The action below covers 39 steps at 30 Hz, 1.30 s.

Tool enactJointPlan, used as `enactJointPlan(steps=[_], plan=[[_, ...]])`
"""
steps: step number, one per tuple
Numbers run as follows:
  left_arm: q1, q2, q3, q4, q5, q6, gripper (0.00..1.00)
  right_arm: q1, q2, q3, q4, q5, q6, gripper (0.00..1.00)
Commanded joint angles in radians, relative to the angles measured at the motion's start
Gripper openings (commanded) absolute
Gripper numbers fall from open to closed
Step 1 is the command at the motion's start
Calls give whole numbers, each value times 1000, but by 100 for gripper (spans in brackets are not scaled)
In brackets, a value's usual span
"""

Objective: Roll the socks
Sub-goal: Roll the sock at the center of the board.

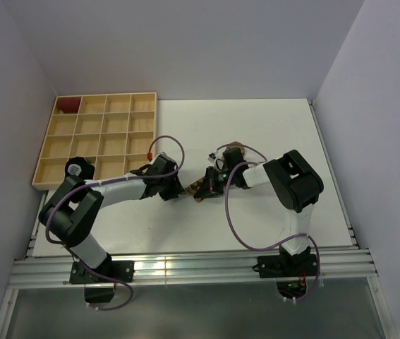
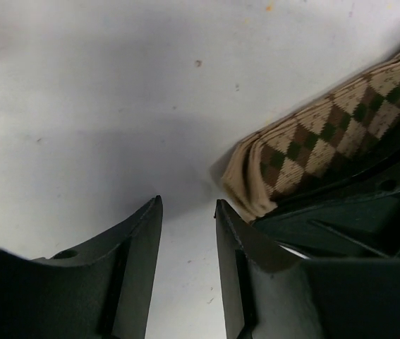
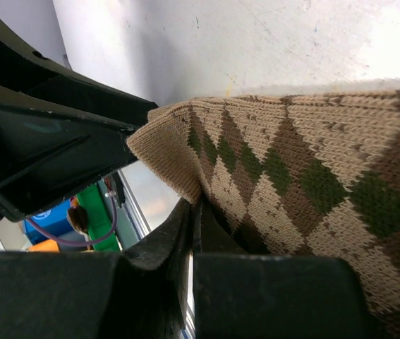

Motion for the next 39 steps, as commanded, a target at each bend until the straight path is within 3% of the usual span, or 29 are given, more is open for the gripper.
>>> enactJointPlan(steps=[1, 20, 39], plan=[[-10, 53, 16, -10, 10, 27, 43, -2, 22, -5, -4, 5, 0, 0], [-12, 56, -38, 217, 77, 19, 41, 0, 34, 7, -27, 9, 0, 0], [-10, 16, -87, 340, 76, -9, 39, -2, 49, 29, -57, 12, 1, 0]])
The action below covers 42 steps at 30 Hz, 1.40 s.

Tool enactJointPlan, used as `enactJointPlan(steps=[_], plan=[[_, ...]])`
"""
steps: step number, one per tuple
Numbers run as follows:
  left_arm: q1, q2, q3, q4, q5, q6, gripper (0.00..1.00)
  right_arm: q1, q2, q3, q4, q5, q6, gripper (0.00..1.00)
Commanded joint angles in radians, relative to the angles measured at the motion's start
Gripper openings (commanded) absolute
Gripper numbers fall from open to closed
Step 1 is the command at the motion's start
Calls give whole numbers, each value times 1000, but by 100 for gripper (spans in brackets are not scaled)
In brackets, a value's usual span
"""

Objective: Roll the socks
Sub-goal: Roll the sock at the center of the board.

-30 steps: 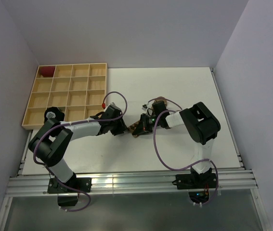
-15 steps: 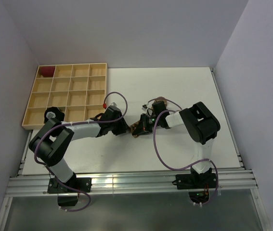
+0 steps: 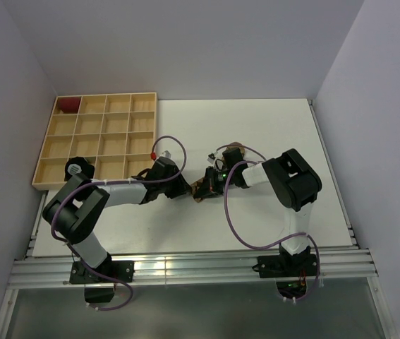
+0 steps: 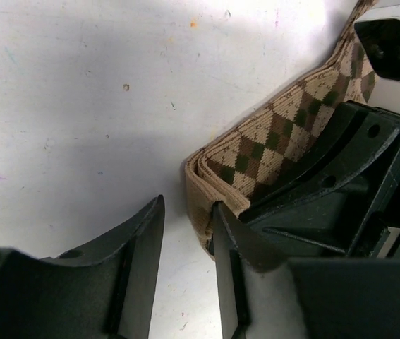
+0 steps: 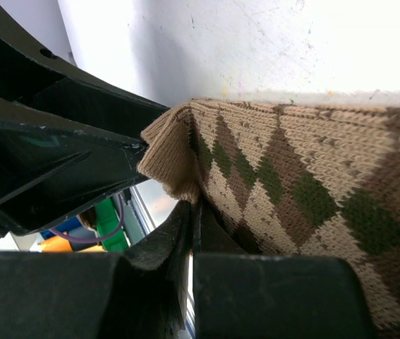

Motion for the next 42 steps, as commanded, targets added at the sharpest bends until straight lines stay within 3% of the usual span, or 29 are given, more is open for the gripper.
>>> enactJointPlan(steps=[1, 6, 13, 28, 35, 42], plan=[[-5, -29, -27, 73, 8, -7, 38, 0, 26, 11, -43, 32, -8, 0], [-3, -22, -32, 113, 23, -10, 30, 0, 29, 11, -44, 32, -7, 0], [-5, -59, -61, 177, 20, -15, 27, 0, 26, 13, -51, 36, -11, 0], [-3, -25, -52, 248, 60, -27, 25, 0, 34, 17, -57, 36, -10, 0], [-2, 36, -24, 220, 66, -45, 26, 0, 39, 19, -67, 40, -13, 0], [-3, 82, -15, 118, -18, -111, 25, 0, 26, 22, -100, 61, -33, 3]])
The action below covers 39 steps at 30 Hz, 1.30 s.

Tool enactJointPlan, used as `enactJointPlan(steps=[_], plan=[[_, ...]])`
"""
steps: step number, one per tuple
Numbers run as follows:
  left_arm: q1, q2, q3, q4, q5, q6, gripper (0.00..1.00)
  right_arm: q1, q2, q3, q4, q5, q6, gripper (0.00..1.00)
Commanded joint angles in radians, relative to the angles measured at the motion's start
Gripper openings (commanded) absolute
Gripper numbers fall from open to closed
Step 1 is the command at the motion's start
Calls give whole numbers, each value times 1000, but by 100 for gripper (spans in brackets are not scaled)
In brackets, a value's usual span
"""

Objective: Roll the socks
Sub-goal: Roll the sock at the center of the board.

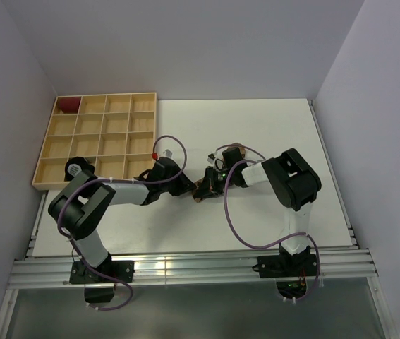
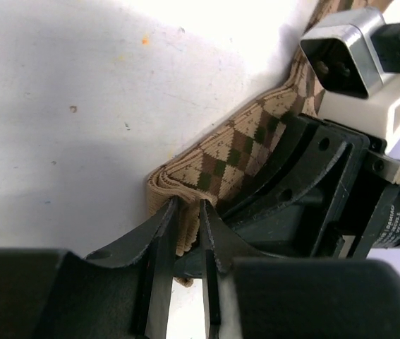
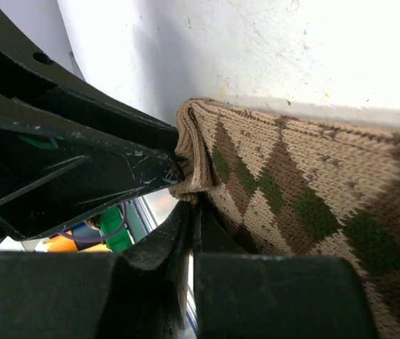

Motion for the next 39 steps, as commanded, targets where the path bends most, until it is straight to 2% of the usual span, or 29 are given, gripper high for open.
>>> enactJointPlan(steps=[1, 10, 13, 18, 21, 26, 28, 33, 39], plan=[[-2, 35, 13, -94, -69, -47, 25, 0, 11, 9, -80, 65, -41, 5], [-2, 49, 37, -191, -123, -91, 24, 2, -94, -48, -106, 104, -76, 30], [-2, 48, 48, -215, -142, -96, 24, 2, -158, -76, -102, 116, -73, 34], [-2, 46, 68, -246, -151, -107, 24, 2, -262, -119, -114, 189, -115, 35], [-2, 52, 77, -258, -146, -111, 24, 8, -363, -139, -125, 264, -170, 35], [-3, 65, 97, -274, -139, -120, 24, 95, -537, -162, -129, 554, -308, 47], [-3, 69, 100, -283, -134, -123, 24, 132, -575, -181, -97, 619, -340, 51], [-3, 81, 106, -295, -119, -137, 24, 243, -586, -192, -48, 806, -429, 53], [-5, 83, 103, -300, -111, -153, 23, 344, -520, -177, -37, 932, -483, 56]])
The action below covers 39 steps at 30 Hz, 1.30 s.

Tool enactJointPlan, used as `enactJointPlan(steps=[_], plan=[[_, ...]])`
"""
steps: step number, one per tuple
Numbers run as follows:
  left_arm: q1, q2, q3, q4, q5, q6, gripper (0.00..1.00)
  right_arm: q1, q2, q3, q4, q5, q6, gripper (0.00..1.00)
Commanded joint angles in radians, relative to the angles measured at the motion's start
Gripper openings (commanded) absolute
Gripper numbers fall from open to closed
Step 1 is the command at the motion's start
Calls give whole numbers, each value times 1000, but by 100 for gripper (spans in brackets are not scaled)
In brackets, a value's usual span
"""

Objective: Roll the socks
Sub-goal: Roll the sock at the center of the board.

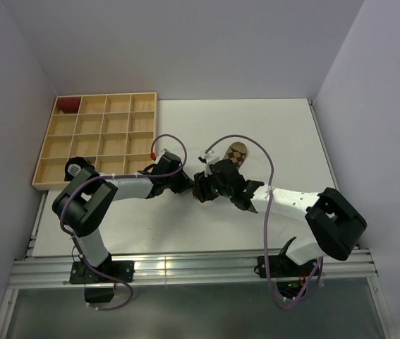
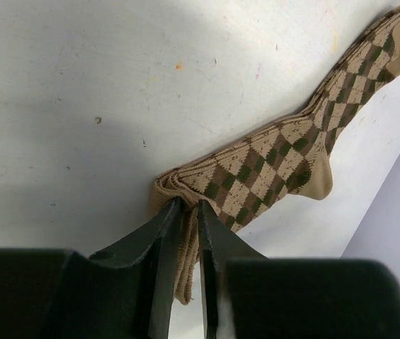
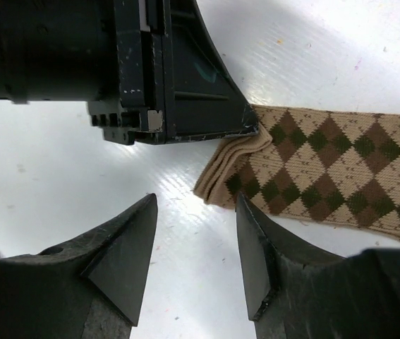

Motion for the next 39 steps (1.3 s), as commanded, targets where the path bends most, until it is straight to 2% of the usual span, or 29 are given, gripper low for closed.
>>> enactJointPlan(steps=[1, 14, 22, 26, 27, 29, 30, 33, 38, 39], plan=[[1, 47, -9, -115, -31, -4, 23, 41, 39, -7, 55, 156, -71, 56], [1, 62, -2, -141, -19, -22, 23, 118, 174, 86, -8, 253, -109, 58], [1, 68, -2, -146, -16, -30, 22, 127, 223, 111, -2, 294, -105, 52], [2, 68, 3, -153, -20, -34, 22, 125, 227, 115, -7, 294, -92, 42], [1, 65, 1, -155, -25, -38, 22, 125, 221, 114, -7, 293, -91, 33], [1, 67, 1, -156, -25, -41, 22, 121, 214, 109, -11, 274, -77, 25], [2, 65, -2, -155, -27, -41, 22, 118, 208, 108, -19, 267, -71, 17], [2, 64, -3, -153, -28, -48, 21, 90, 201, 109, -43, 222, -37, 3], [2, 59, -2, -159, -36, -56, 21, -25, 198, 99, -71, 19, 59, 0], [2, 57, -2, -161, -39, -59, 21, -54, 204, 91, -65, -75, 75, 0]])
